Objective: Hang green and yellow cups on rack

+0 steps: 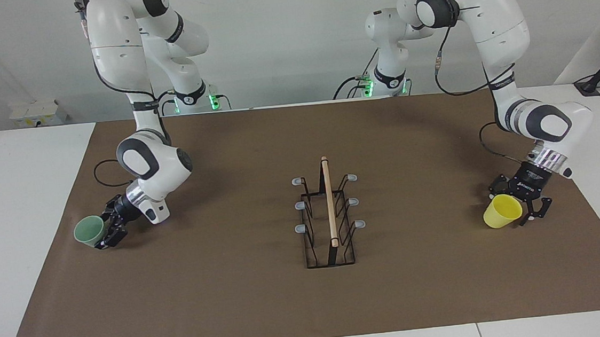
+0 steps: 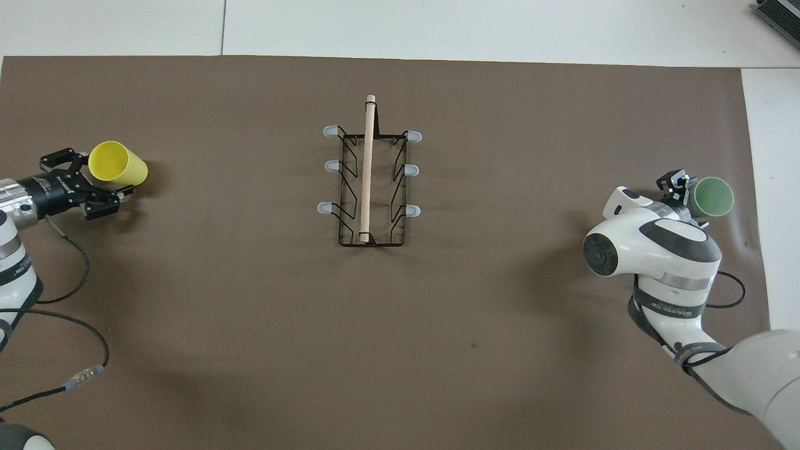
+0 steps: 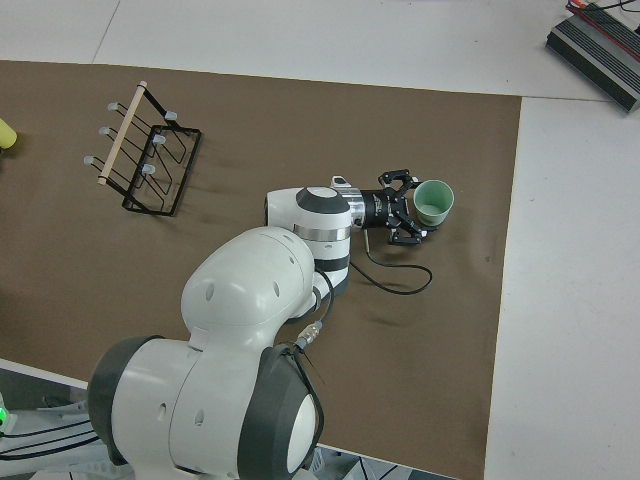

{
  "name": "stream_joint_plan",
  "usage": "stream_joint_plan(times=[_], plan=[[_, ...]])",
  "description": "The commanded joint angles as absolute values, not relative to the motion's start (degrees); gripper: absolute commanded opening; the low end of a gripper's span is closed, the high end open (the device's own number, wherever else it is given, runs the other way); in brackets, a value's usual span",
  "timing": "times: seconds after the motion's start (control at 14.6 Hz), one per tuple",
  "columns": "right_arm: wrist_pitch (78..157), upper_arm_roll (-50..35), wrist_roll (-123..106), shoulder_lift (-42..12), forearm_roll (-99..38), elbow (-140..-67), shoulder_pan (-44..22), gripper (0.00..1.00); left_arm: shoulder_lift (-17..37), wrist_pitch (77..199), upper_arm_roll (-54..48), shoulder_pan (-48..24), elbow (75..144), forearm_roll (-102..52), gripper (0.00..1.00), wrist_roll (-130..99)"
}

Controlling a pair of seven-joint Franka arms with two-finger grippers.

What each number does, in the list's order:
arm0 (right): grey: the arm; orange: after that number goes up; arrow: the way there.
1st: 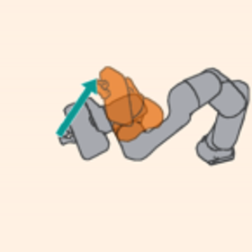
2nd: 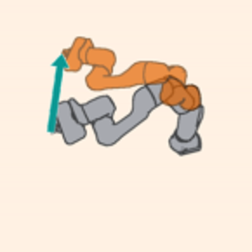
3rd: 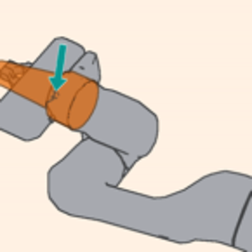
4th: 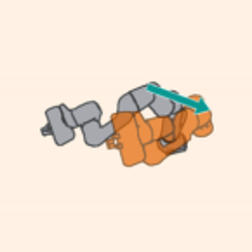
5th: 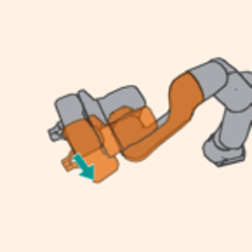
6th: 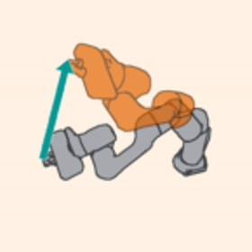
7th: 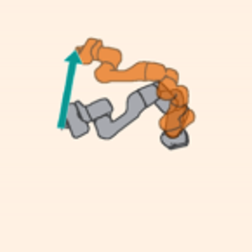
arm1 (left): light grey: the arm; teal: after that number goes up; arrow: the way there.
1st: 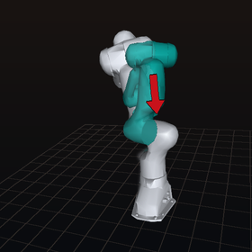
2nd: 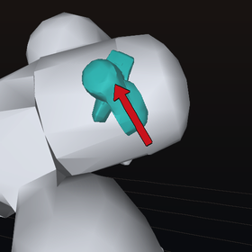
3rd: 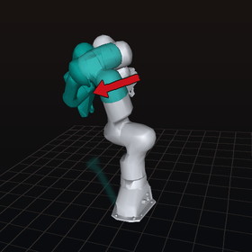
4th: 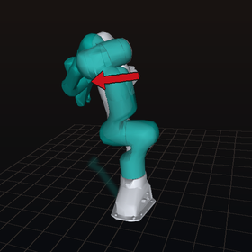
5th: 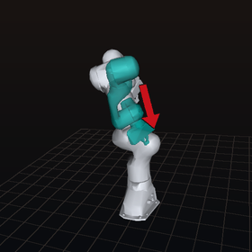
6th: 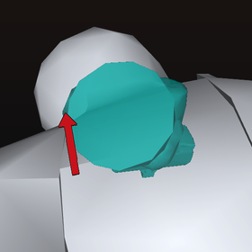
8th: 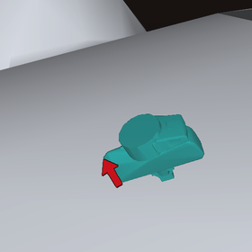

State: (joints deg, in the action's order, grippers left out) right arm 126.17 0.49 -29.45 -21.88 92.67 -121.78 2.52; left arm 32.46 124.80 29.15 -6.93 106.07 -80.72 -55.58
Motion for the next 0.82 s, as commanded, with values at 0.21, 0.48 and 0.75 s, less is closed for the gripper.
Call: stream_joint_plan(times=[0.21,0.48,0.75], plan=[[126.04,0.0,-28.04,-21.97,95.01,-122.17,2.91,0.12,30.41,132.54,25.75,-8.35,108.46,-83.85,1.0,-55.37],[123.84,-0.35,-31.62,-19.44,83.98,-121.47,-0.34,0.11,30.41,133.24,25.4,-8.35,108.2,-84.99,1.0,-55.37],[123.58,-0.44,-41.91,-13.37,64.47,-120.59,-2.2,0.11,30.15,137.27,23.21,-8.7,107.84,-84.99,0.58,-54.85]])
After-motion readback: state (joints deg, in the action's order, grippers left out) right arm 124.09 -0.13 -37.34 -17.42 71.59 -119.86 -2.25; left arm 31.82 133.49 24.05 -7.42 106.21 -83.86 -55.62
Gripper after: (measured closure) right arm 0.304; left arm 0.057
